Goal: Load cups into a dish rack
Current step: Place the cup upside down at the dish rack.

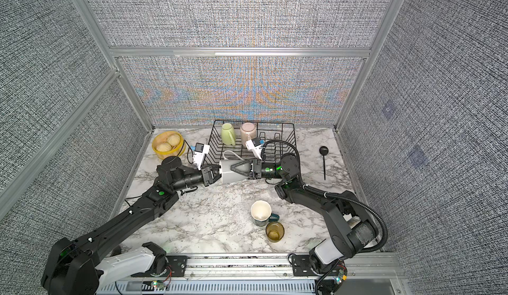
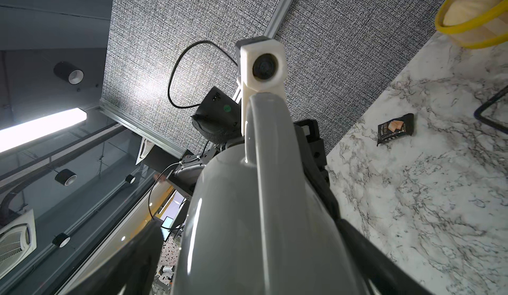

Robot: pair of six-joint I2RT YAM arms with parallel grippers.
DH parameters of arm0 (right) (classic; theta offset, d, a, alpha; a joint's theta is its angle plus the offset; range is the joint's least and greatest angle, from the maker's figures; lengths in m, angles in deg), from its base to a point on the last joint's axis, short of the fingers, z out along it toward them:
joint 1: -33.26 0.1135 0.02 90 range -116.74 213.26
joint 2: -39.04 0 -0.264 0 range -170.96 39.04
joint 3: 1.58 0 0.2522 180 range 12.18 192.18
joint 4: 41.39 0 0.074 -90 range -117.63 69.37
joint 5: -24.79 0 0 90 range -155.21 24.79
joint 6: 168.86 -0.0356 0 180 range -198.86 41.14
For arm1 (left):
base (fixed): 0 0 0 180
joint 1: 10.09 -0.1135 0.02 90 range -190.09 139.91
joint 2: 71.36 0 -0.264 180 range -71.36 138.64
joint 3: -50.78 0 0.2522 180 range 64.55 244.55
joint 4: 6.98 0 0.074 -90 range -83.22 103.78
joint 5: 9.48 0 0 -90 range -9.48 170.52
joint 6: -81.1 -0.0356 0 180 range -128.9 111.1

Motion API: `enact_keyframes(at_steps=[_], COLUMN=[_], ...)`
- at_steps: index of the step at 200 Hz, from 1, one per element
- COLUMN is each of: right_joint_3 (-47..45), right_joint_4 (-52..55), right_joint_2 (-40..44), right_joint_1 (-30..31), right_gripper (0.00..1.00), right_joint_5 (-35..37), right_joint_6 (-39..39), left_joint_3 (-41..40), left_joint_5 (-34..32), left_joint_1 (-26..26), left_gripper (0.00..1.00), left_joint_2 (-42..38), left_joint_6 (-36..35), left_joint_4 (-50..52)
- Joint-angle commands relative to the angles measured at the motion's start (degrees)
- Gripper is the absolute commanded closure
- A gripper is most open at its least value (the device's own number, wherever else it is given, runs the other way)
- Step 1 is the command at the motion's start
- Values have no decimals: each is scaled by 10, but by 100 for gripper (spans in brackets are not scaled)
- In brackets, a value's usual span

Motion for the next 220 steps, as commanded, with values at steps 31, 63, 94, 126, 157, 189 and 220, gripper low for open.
enact_keyframes(at_steps=[31,63,94,126,157,189,220], right_joint_3=[36,60,54,48,57,72,91], right_joint_4=[149,152,106,53,-4,-4,-27], right_joint_2=[1,-9,-20,-35,-57,-83,-109], right_joint_1=[13,19,21,24,25,26,30], right_gripper=[4,8,7,8,8,4,11], right_joint_5=[-26,-42,-51,-48,-52,-44,-44], right_joint_6=[110,115,82,49,8,-8,-27], left_joint_3=[14,15,20,27,20,19,34], left_joint_5=[18,20,21,24,19,8,12], left_joint_1=[3,2,2,2,2,2,2], left_gripper=[100,100,100,100,100,100,100], left_joint_2=[14,16,15,22,25,16,24], left_joint_6=[13,11,12,10,10,3,1], left_joint_4=[-28,-22,-18,-10,-13,0,17])
